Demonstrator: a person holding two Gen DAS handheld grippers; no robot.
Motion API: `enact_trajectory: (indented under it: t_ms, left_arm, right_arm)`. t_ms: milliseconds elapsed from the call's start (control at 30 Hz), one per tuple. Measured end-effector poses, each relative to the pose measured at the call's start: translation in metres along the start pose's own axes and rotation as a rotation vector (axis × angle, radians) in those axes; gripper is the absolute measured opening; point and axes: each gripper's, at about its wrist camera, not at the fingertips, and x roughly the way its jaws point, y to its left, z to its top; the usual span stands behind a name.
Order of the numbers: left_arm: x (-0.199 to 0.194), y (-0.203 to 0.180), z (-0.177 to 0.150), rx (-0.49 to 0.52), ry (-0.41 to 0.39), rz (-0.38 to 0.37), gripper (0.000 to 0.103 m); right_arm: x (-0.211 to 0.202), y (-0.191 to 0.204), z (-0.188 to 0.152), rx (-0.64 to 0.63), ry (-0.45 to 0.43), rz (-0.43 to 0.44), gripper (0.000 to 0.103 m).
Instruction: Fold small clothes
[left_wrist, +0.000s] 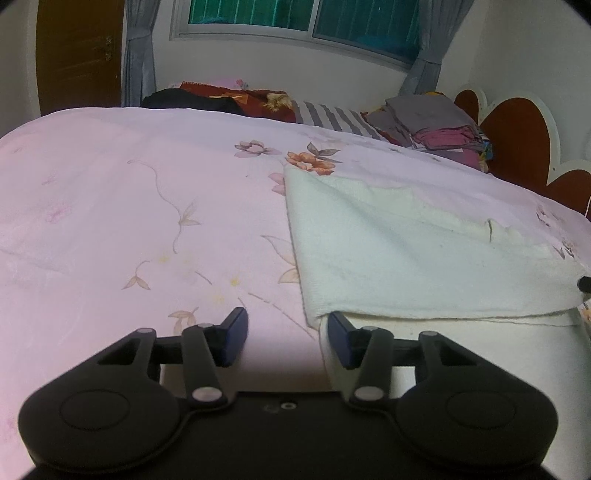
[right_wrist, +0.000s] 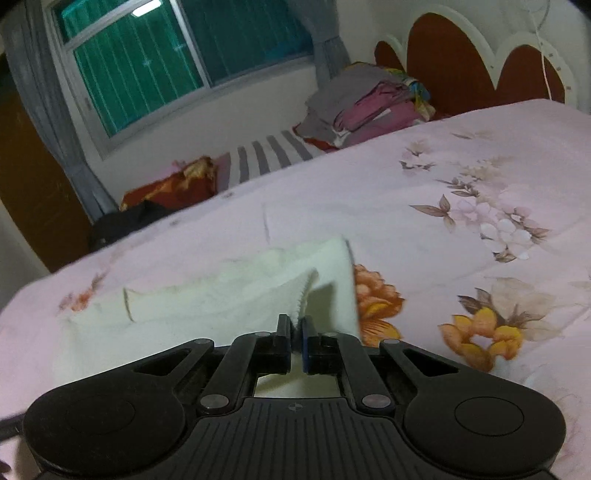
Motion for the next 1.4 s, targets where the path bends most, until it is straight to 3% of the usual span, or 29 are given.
enact_trajectory:
  t_ms: [567, 700, 767, 833, 867, 933, 1000, 1067, 1200, 1300, 1367, 1400]
  left_arm:
    - [0.001, -0.003, 0.001, 0.021, 0.010, 0.015, 0.045]
    - [0.003, 0.000, 0.004, 0.064, 0.031, -0.015, 0.053]
    - [-0.010, 0.006, 0.008, 0.023, -0.020, -0.029, 0.052]
    - [-0.025, 0.001, 0.013, 0.006, -0.094, -0.065, 0.055]
    - [-0.026, -0.008, 0.015, 0.015, -0.099, -0.081, 0.055]
    - [-0.016, -0.035, 0.017, 0.068, -0.070, -0.138, 0.058]
    - [-0.001, -0.069, 0.014, 0.136, -0.031, -0.167, 0.061]
    - [0.010, -0.093, 0.009, 0.183, -0.012, -0.169, 0.063]
    - [0.020, -0.106, 0.004, 0.191, -0.015, -0.160, 0.075]
    - [0.022, -0.083, 0.002, 0.172, -0.015, -0.112, 0.074]
    - [0.022, -0.059, 0.003, 0.130, -0.018, -0.142, 0.069]
    - [0.020, -0.051, 0.003, 0.113, -0.020, -0.170, 0.065]
  right_arm:
    - [0.002, -0.002, -0.015, -0.036, 0.041, -0.026, 0.004]
    - [0.009, 0.000, -0.021, -0.062, 0.065, -0.060, 0.005]
    - [0.006, -0.002, -0.021, -0.052, 0.053, -0.092, 0.012]
    - [-0.009, 0.001, -0.020, -0.061, -0.029, -0.128, 0.045]
    - [-0.018, 0.005, -0.021, -0.085, -0.075, -0.115, 0.048]
    - [-0.021, 0.019, -0.024, -0.131, -0.085, -0.063, 0.047]
    - [-0.011, 0.040, -0.029, -0.175, -0.023, 0.027, 0.047]
    - [0.001, 0.064, -0.038, -0.229, 0.020, 0.080, 0.039]
    - [0.018, 0.091, -0.056, -0.289, 0.098, 0.141, 0.038]
    - [0.017, 0.081, -0.059, -0.309, 0.087, 0.097, 0.038]
    - [0.016, 0.052, -0.051, -0.246, 0.056, -0.031, 0.038]
    - [0.016, 0.033, -0.047, -0.191, 0.045, -0.081, 0.031]
